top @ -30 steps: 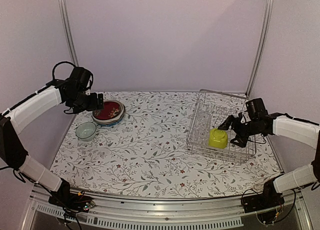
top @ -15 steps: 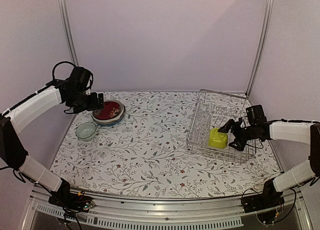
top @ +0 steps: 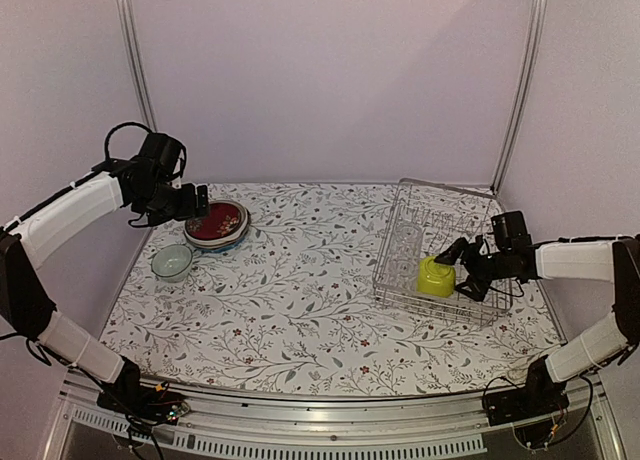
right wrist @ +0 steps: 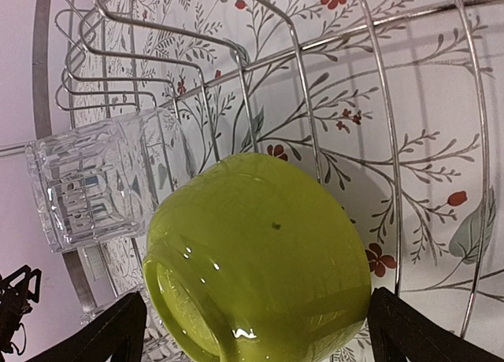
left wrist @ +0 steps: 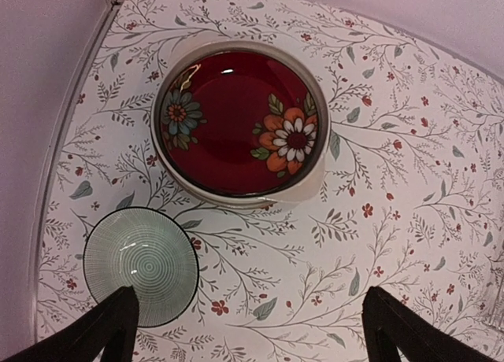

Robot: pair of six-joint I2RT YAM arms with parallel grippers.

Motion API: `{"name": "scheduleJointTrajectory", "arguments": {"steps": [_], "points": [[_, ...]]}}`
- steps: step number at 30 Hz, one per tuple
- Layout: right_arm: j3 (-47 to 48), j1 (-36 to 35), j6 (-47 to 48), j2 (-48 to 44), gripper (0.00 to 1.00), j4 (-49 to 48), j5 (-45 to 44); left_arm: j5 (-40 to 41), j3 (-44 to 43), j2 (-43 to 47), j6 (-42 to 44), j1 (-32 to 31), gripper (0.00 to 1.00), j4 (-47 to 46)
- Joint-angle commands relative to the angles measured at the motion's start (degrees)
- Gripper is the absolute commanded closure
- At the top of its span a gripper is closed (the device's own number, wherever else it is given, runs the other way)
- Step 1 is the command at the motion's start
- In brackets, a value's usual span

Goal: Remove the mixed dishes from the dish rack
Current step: Grab the bowl from the dish rack.

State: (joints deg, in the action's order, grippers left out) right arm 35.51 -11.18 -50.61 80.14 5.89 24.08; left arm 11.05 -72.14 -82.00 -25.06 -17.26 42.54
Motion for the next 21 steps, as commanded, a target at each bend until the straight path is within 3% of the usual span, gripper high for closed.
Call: {"name": "scheduleJointTrajectory", "arguments": {"steps": [1, 7, 15, 21], "points": [[0.70, 0.39, -0.67, 2.04, 0.01, 2.14, -1.90, -0.29, 1.10, 0.87, 0.32, -0.65, 0.00, -1.07], [2.63, 0.33, 0.13, 3.51, 0.01, 6.19, -3.85, -0.06, 1.16, 0.79, 0.34, -0.63, 0.00, -1.29], [2.52, 0.31, 0.86, 4.04, 0.01, 2.71, 0.14, -0.54, 0.95, 0.43, 0.33, -0.63, 0.01, -1.76], [2.64, 0.38, 2.73, -2.65, 0.01, 2.60, 2.18, -0.97, 0.90, 0.26, 0.36, -0.66, 0.00, -2.21]]}}
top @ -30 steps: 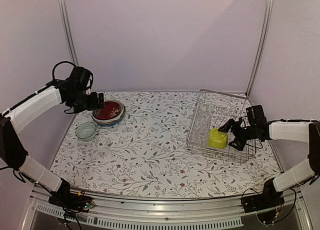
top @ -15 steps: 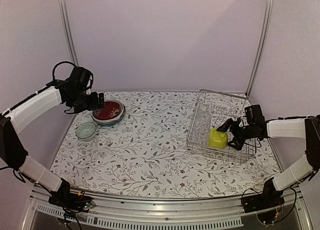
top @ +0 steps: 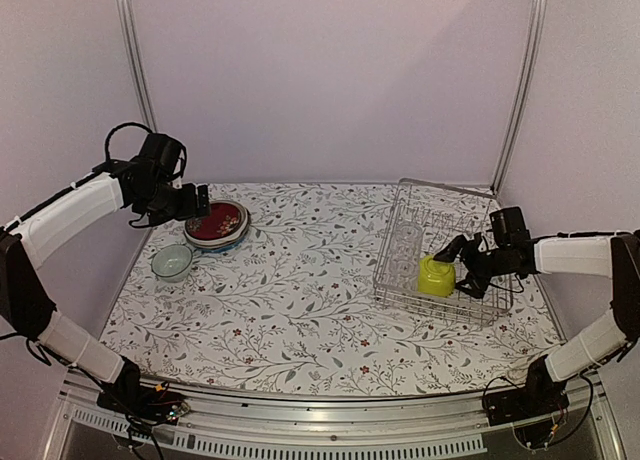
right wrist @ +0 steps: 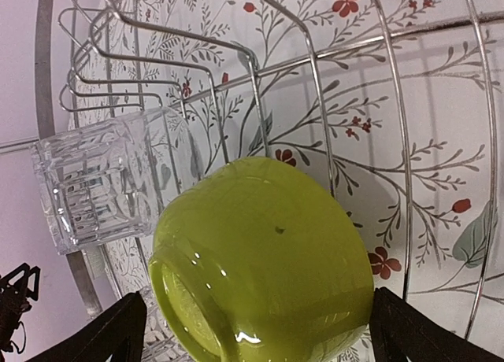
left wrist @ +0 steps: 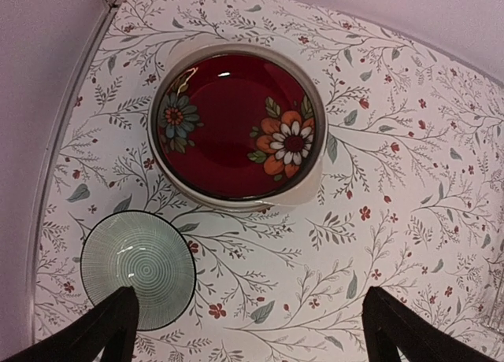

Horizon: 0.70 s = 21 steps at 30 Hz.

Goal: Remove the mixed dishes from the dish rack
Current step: Grab the bowl from the dish rack.

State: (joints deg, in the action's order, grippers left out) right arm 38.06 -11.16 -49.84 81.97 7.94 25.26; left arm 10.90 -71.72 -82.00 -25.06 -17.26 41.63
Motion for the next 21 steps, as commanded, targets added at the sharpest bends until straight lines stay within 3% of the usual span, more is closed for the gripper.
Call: {"name": "scheduleJointTrajectory", "arguments": {"steps": [1, 9, 21], "points": [[0.15, 0.34, 2.08, -6.01, 0.01, 0.53, 1.16, -0.95, 0.46, 0.19, 0.30, -0.65, 0.01, -1.33], [0.90, 0.30, 3.61, -7.92, 0.06, -0.10, 3.95, -1.02, 0.50, 0.17, 0.31, -0.67, 0.00, -1.39], [0.19, 0.40, 1.68, -4.18, 0.37, -6.93, 10.02, -0.80, 0.28, 0.17, 0.50, -0.66, 0.00, -1.46]]}}
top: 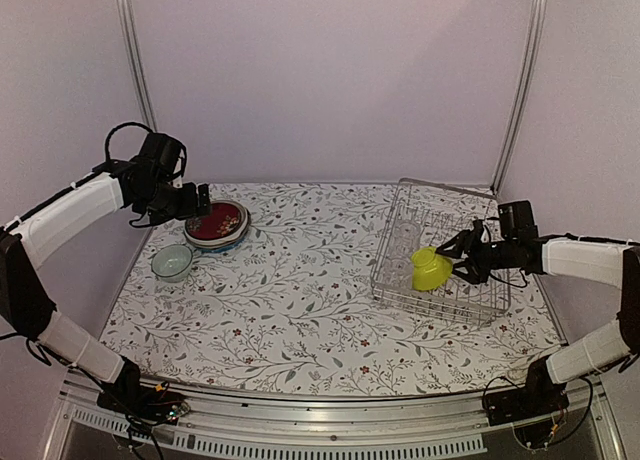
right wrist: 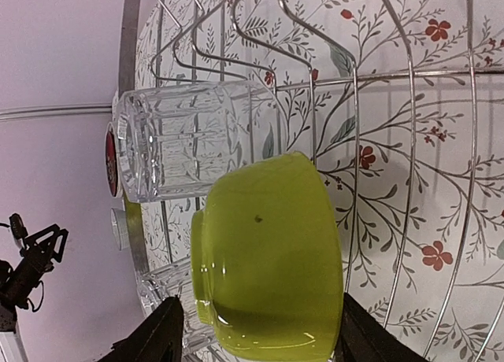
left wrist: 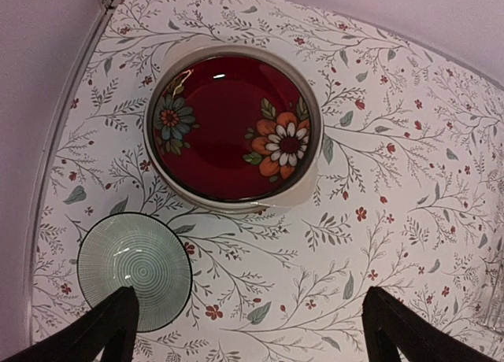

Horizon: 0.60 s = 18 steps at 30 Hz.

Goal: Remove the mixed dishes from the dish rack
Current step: Grab the bowl from the dish rack.

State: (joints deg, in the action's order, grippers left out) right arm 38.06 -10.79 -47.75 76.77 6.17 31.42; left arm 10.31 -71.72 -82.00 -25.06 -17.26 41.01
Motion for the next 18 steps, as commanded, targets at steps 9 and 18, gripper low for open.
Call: {"name": "scheduleJointTrajectory", "arguments": {"steps": [9, 18], "points": [[0.17, -0.07, -1.30, 2.07, 0.45, -8.86, 7.09, -0.49, 0.27, -0.05, 0.44, -0.64, 0.00, -1.02], [0.25, -0.05, -1.96, 5.06, 0.62, -10.08, 9.10, -0.45, 0.18, 0.10, 0.36, -0.60, 0.00, -0.95]]}}
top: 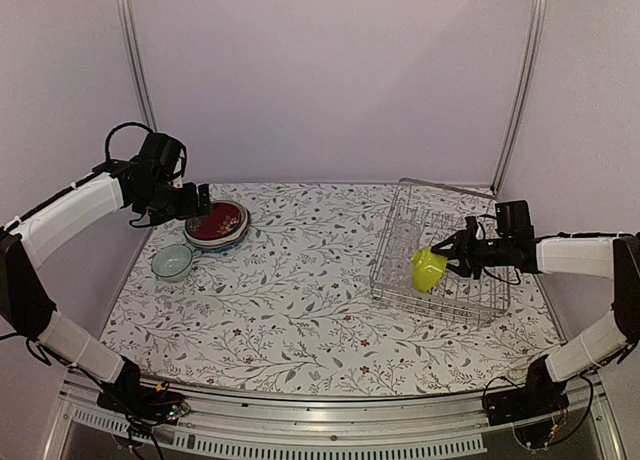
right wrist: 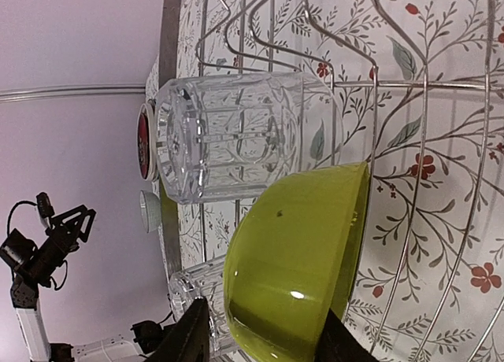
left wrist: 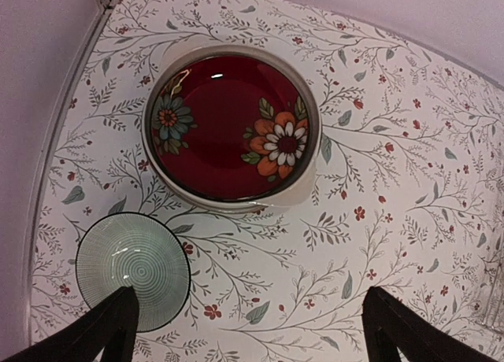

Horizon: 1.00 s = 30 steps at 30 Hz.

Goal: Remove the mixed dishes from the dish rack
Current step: Grab the bowl from the dish rack.

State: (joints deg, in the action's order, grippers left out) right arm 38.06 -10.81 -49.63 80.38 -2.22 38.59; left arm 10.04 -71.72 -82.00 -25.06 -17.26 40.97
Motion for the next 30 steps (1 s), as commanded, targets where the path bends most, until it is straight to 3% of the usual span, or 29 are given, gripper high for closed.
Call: {"name": "scheduleJointTrajectory", "arguments": {"steps": [1, 5, 21, 30], "points": [[0.21, 0.04, -0.15, 1.67, 0.65, -1.88, 2.19, -0.22, 0.11, 0.08, 0.35, -0.59, 0.00, -0.89], [-0.11, -0.05, -2.04, 2.22, 0.76, -4.76, 4.02, -0.35, 0.09, -0.16, 0.27, -0.61, 0.01, -1.15], [0.65, -0.05, -9.89, -0.09, 1.00, -10.81, 7.55, -0.81, -0.08, -0.45, 0.10, -0.65, 0.00, -1.22], [2.31, 0.04, -9.94, -1.82, 1.00, -9.16, 7.64, -1.00, -0.08, -0.37, 0.01, -0.63, 0.00, -1.32]]}}
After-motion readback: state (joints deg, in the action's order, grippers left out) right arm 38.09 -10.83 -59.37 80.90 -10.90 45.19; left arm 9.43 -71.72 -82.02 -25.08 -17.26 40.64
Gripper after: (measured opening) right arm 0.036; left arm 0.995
